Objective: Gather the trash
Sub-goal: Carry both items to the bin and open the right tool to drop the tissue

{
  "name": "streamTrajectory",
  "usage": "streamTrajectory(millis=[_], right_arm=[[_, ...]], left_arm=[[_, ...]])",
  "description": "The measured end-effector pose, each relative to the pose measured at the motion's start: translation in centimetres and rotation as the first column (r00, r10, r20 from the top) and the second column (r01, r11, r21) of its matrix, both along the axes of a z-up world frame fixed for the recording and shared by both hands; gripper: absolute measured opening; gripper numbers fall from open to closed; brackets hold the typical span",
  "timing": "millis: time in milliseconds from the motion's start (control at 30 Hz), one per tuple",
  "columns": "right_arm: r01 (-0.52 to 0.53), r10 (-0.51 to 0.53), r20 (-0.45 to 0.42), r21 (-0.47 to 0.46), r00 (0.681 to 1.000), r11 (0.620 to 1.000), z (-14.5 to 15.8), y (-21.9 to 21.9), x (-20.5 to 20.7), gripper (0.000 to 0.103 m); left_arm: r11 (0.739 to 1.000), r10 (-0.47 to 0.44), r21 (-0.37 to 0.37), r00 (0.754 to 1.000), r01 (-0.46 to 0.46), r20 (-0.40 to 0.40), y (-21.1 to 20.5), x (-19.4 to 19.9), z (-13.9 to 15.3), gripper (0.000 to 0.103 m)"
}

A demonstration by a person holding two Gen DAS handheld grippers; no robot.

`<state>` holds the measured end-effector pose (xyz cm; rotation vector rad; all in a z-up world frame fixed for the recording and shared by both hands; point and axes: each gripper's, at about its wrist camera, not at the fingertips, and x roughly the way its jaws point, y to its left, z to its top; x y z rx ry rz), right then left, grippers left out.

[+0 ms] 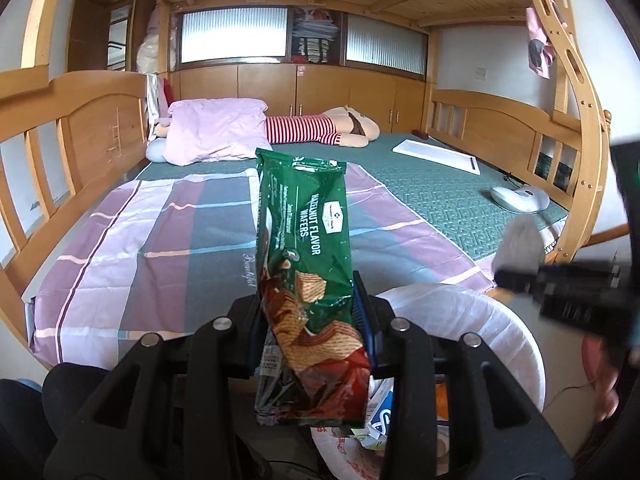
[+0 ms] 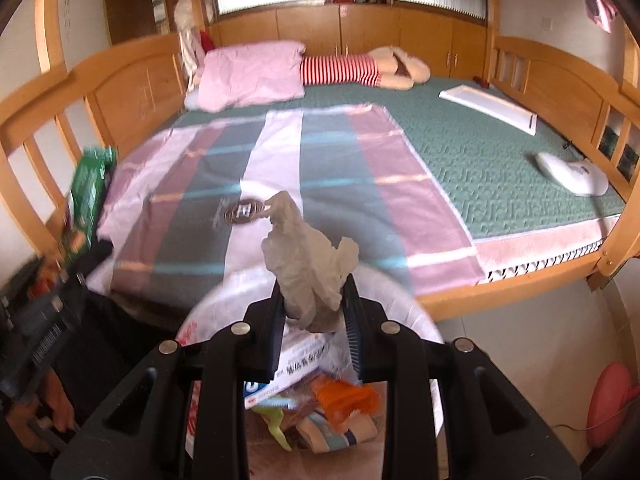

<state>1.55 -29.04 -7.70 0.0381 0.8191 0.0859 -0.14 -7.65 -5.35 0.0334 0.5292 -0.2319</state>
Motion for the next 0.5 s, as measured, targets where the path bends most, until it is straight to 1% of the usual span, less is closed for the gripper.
streamTrajectory(millis=[133, 333, 400, 467, 500], right_arm=[[0.004, -0.004, -0.046, 0.01, 0.999, 1.0, -1.9, 0.1, 0.1, 0.028], [0.004, -0.003, -0.087, 0.01, 0.996, 1.0, -3.0, -0.2, 0.2, 0.028], [0.006, -0.005, -0.109, 0.01, 0.994, 1.0, -3.3, -0.1, 0.1, 0.033], [0.011, -0.008, -0.132, 0.019, 0.991, 1.0, -3.9, -0.2, 0.1, 0.034], [0.017, -0.013, -0.141, 0.025, 0.99, 1.0, -4.1, -0.4, 0.1, 0.038]], left_arm=[[1.0, 0.001, -0.01, 0.999, -0.001, -0.036, 0.3, 0.6, -0.5, 0.038], [0.999, -0.025, -0.023, 0.995, 0.023, -0.097, 0.2, 1.4, -1.5, 0.038], [0.999, -0.032, -0.024, 0.993, 0.03, -0.11, 0.0, 1.5, -1.8, 0.038], [0.999, -0.035, -0.027, 0.992, 0.032, -0.118, 0.0, 1.6, -2.0, 0.038], [0.999, -0.035, -0.03, 0.992, 0.032, -0.121, 0.0, 1.7, -2.1, 0.038]])
